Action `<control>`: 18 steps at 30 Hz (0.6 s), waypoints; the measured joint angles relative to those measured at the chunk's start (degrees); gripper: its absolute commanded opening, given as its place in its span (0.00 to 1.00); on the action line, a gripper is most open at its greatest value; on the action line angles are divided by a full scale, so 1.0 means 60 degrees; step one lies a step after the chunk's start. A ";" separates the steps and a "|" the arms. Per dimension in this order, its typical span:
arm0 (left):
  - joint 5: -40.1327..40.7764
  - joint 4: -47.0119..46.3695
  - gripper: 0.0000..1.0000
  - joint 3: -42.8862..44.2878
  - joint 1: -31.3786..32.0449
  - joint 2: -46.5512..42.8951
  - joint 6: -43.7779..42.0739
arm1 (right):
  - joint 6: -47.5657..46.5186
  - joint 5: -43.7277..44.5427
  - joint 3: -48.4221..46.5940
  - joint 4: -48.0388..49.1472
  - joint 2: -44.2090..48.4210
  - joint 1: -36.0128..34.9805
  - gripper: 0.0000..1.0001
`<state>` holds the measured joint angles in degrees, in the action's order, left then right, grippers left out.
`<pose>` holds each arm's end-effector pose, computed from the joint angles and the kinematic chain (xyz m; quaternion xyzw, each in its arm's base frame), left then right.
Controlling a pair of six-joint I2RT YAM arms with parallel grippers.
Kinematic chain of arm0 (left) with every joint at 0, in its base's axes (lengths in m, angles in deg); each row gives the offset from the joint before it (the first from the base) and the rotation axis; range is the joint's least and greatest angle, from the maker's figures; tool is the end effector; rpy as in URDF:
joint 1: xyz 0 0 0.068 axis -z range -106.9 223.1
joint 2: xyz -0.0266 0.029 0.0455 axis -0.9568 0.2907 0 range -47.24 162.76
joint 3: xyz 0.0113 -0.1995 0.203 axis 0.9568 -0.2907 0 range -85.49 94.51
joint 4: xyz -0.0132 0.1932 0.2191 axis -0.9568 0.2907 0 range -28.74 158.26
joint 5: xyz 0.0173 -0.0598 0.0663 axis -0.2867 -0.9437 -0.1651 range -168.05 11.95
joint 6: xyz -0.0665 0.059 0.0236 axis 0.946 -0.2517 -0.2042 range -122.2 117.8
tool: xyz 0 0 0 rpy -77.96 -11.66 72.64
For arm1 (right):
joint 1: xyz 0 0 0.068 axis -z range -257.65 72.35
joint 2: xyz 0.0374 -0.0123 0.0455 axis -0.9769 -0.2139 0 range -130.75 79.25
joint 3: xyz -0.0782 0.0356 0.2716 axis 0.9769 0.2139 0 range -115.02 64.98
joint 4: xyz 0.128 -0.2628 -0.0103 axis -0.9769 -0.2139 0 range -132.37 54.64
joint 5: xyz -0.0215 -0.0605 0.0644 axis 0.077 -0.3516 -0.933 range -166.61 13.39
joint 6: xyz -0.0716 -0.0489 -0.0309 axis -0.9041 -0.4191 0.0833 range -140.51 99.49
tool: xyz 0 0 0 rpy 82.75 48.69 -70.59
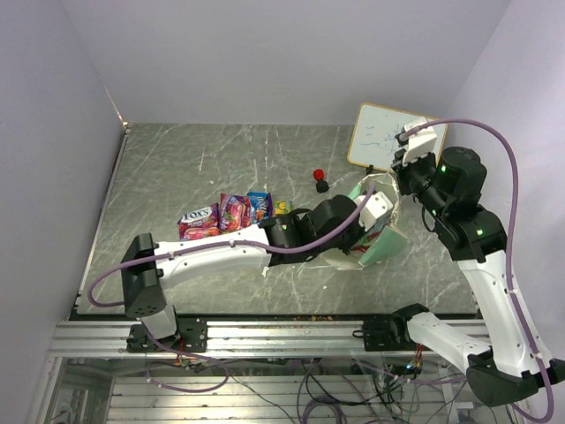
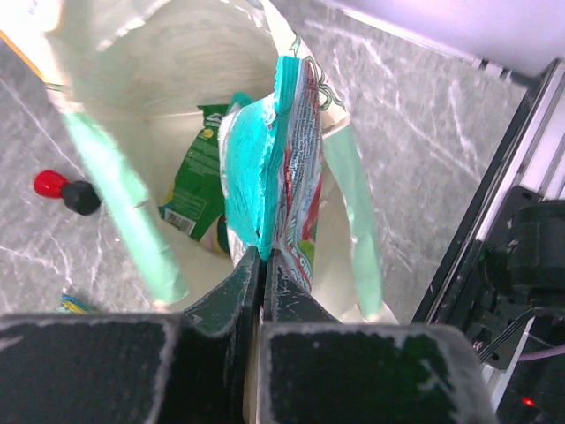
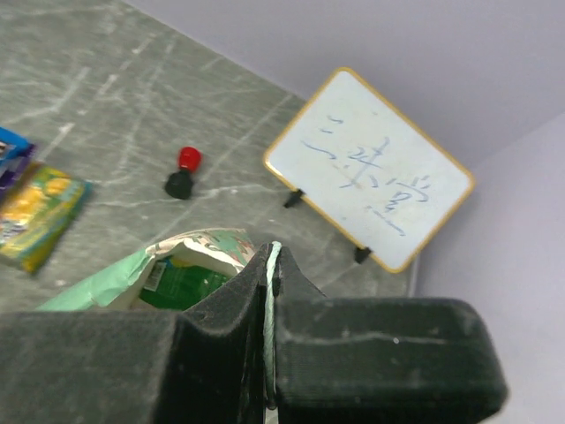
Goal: Take the snacks out of the paper bag
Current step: Pick up the snack from the paper bag, then place the snack at the center of the board.
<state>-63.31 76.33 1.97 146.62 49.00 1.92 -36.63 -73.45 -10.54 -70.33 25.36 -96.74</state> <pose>0.1547 -0.4492 0.3429 0.4156 0.7231 -0.2556 0.4890 0.2336 0.0761 0.4590 -0.2208 0.7526 -0.0056 0.6203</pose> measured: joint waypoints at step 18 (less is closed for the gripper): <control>0.0251 0.2823 0.07 0.1184 -0.1974 -0.1978 0.0758 | -0.1963 -0.0248 0.0226 0.0441 -0.0229 0.0000 0.00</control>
<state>-61.80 93.27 9.07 134.77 37.13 6.47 -48.41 -74.94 -9.19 -67.68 23.99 -96.74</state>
